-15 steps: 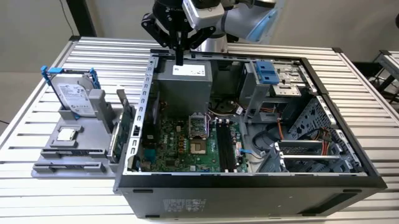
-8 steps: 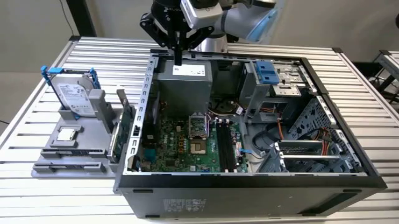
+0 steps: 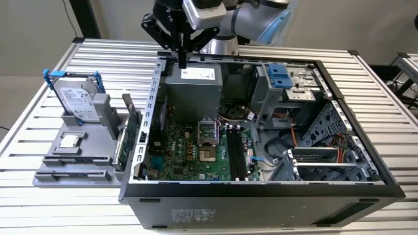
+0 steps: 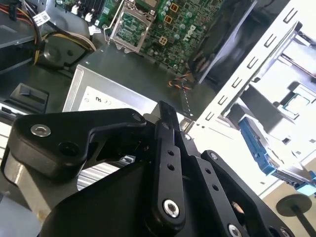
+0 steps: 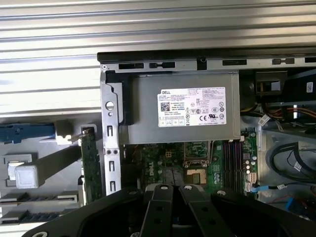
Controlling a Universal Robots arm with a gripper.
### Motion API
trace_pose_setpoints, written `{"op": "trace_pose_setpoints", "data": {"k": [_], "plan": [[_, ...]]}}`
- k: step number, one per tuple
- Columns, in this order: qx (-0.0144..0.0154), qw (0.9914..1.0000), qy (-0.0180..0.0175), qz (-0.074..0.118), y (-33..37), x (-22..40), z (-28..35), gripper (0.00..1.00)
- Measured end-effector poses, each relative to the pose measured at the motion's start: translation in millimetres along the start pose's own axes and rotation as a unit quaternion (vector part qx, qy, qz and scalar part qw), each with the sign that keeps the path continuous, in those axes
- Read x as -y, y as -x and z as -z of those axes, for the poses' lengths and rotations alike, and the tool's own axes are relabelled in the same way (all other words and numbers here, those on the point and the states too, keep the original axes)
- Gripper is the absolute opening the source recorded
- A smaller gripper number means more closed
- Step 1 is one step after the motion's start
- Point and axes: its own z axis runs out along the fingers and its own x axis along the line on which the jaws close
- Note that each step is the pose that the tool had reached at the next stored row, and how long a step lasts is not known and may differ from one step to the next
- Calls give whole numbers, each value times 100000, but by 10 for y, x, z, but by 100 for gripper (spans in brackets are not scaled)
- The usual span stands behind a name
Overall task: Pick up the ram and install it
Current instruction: 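Reach for the ram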
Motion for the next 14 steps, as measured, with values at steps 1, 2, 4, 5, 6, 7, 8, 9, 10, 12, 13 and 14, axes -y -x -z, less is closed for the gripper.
{"op": "trace_pose_setpoints", "data": {"k": [1,2,4,5,6,7,8,9,10,12,13,14], "plan": [[-1,100000,0,1,-12,1,0,0],[-1,100000,-1,1,-26,2,1,0],[2,100000,2,1,-51,4,1,0],[1,100000,3,1,-62,4,1,0],[-1,100000,0,2,-72,5,2,0],[1,100000,2,4,-83,6,2,0],[-2,100000,-2,2,-94,7,2,0],[-2,100000,-2,2,-105,7,3,0],[0,100000,0,1,-115,8,3,0],[3,100000,4,-1,-138,10,3,0],[-1,100000,1,-1,-150,11,3,0],[-1,100000,-2,1,-161,11,4,0]]}}
